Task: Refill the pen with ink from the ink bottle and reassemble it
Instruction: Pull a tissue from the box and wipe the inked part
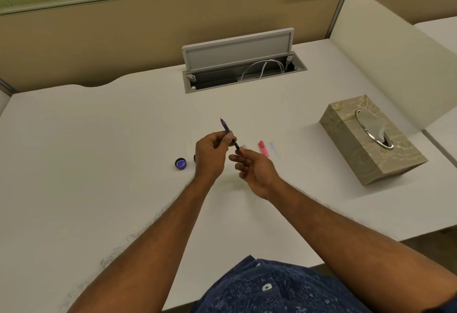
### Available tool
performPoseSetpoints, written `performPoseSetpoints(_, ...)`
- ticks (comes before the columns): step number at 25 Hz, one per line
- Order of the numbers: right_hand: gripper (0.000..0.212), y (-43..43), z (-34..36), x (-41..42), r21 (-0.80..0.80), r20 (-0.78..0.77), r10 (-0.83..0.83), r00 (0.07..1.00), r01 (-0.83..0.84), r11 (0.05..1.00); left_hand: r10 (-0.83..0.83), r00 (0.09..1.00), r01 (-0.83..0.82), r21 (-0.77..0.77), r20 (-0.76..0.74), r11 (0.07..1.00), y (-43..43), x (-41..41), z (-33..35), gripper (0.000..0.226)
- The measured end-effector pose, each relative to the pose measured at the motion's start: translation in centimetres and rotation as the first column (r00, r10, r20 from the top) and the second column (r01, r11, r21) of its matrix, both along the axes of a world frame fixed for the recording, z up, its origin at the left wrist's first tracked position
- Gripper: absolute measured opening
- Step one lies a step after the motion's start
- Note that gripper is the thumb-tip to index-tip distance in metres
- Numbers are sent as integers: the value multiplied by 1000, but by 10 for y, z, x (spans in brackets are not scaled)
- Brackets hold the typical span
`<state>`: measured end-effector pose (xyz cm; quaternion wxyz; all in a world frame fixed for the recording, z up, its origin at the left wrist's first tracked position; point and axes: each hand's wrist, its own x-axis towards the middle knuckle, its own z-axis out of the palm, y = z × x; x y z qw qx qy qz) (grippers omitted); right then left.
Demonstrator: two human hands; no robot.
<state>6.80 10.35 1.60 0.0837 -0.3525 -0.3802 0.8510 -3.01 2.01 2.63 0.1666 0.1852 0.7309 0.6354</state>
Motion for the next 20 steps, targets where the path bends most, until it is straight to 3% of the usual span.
performPoseSetpoints(6,18,20,4,12,426,104,-44,994,-4,905,-69,997,68,-28,-35,997,8,8,1,17)
performPoseSetpoints(10,11,45,7,25,564,71,-144,987,79,822,-148,987,147,-22,-63,989,14,17,0,10)
performPoseSetpoints(16,7,89,6,56,752,97,-226,969,77,654,-231,970,229,-43,-69,973,34,31,-5,4)
performPoseSetpoints(20,6,128,13,82,813,98,-352,931,129,568,-289,956,286,-57,-45,956,53,41,-7,7)
